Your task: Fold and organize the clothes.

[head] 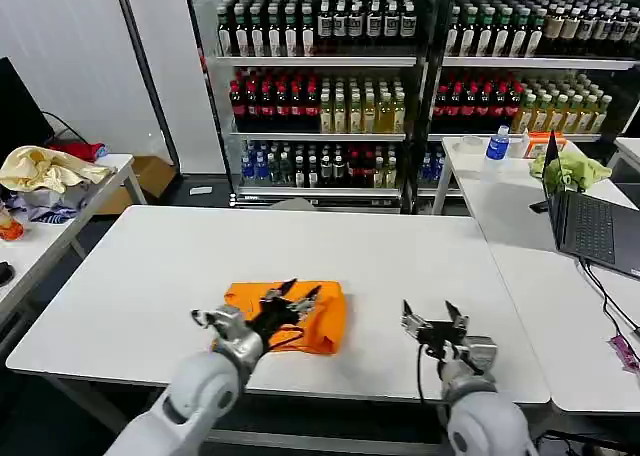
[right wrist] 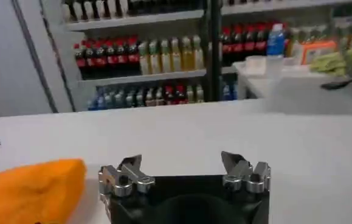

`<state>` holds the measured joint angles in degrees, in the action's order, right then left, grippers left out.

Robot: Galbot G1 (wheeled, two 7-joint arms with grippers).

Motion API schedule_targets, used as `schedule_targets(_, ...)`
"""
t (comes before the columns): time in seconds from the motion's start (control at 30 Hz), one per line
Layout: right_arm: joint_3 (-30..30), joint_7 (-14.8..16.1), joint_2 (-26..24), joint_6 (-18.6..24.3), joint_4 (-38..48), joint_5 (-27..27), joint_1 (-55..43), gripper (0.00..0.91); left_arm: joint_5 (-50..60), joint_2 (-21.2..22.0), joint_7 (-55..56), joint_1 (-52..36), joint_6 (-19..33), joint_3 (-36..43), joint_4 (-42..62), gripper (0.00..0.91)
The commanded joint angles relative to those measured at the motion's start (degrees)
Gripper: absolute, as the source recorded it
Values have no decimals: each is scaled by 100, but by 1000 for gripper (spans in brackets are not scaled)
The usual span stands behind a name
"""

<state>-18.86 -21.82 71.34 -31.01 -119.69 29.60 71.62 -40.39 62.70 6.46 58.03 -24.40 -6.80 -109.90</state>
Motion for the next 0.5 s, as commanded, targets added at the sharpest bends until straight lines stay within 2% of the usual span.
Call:
schedule_targets(0.03,1237,-521,866,-207,1440,1127,-1675,907,-1135,-586,225,1606,53,-2573,-688,907)
schedule_targets(0.2,1553,-732,1267,-209,2071,1386,-2219,907,-1191,-672,297,1884,65,-2948,-809,907)
schedule_targets(0.5,2129,-996,1474,-216,2189,1281,-2276,907,-1159,-597,363,1974,46,-3002,-932,907)
